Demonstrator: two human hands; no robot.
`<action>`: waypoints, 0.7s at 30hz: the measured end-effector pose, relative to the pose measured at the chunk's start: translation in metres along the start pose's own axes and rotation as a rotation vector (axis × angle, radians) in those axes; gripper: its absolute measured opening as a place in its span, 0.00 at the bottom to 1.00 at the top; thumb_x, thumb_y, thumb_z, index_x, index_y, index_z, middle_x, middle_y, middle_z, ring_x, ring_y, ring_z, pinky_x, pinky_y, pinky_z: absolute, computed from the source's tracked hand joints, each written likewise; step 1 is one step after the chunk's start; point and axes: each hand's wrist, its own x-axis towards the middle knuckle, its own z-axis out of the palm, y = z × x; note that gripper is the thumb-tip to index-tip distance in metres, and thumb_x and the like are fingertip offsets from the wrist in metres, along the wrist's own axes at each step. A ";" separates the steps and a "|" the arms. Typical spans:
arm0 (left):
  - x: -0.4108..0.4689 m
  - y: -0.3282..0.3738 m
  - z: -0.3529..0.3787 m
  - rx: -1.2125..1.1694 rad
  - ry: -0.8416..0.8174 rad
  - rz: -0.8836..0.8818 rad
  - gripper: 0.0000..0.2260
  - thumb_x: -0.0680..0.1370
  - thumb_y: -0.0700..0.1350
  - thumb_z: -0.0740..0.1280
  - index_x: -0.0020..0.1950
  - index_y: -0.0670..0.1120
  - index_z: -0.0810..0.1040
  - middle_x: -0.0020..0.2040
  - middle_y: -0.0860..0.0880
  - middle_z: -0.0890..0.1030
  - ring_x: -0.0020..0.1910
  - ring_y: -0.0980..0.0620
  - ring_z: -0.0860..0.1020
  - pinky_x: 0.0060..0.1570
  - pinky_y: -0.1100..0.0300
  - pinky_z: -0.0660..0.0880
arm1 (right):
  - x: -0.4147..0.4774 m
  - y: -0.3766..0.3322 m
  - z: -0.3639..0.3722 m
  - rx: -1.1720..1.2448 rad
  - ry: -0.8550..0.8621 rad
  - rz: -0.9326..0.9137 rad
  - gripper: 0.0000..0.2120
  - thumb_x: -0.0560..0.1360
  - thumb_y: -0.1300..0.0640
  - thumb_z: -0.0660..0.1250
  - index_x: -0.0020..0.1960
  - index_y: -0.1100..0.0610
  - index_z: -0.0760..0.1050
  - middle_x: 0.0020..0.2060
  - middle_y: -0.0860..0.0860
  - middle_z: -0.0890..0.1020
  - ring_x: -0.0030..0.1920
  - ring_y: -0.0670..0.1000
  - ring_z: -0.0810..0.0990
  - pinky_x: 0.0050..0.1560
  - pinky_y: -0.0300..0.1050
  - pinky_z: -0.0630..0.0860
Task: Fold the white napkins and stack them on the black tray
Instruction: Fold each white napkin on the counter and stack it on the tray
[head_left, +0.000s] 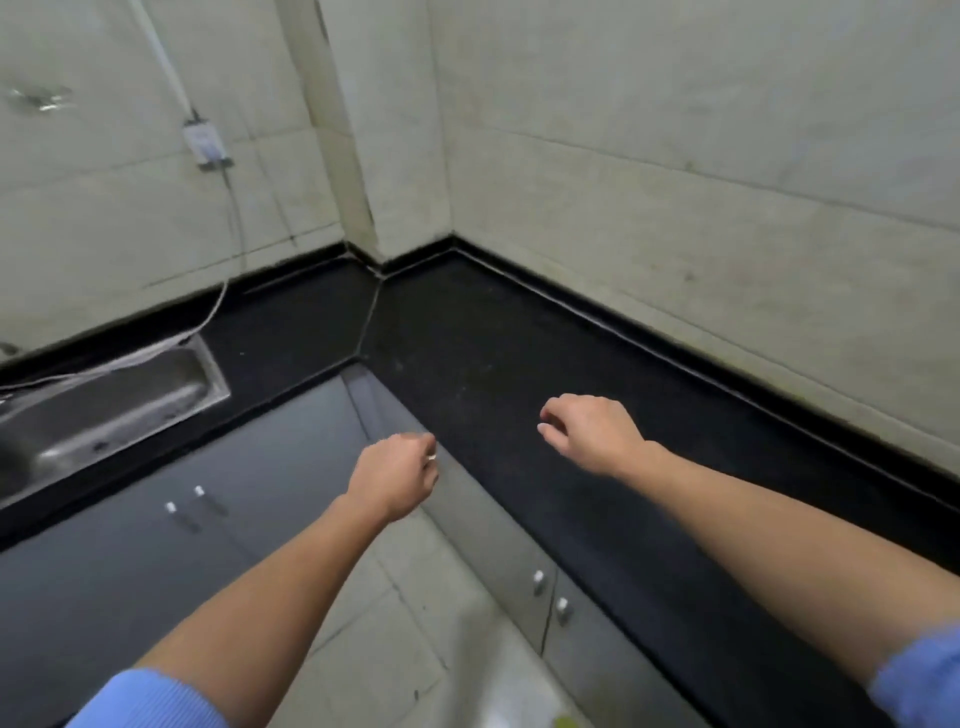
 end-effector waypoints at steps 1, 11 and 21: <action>-0.001 -0.018 0.002 0.004 -0.014 -0.043 0.08 0.76 0.48 0.60 0.51 0.47 0.75 0.50 0.47 0.81 0.50 0.43 0.78 0.44 0.53 0.75 | 0.019 -0.011 0.008 0.003 -0.015 -0.040 0.13 0.79 0.44 0.57 0.57 0.49 0.75 0.54 0.47 0.80 0.52 0.53 0.79 0.48 0.49 0.75; 0.044 -0.189 0.000 -0.003 -0.018 -0.456 0.11 0.77 0.49 0.61 0.57 0.49 0.77 0.54 0.47 0.82 0.54 0.43 0.78 0.47 0.54 0.73 | 0.234 -0.114 0.077 0.034 -0.133 -0.405 0.14 0.79 0.45 0.57 0.59 0.50 0.74 0.54 0.50 0.79 0.52 0.54 0.79 0.47 0.50 0.75; -0.012 -0.333 -0.003 -0.023 -0.015 -0.863 0.11 0.77 0.50 0.61 0.57 0.50 0.77 0.51 0.47 0.82 0.52 0.44 0.79 0.45 0.54 0.74 | 0.366 -0.295 0.128 0.057 -0.234 -0.760 0.15 0.78 0.47 0.58 0.62 0.50 0.74 0.58 0.50 0.79 0.57 0.55 0.78 0.52 0.48 0.73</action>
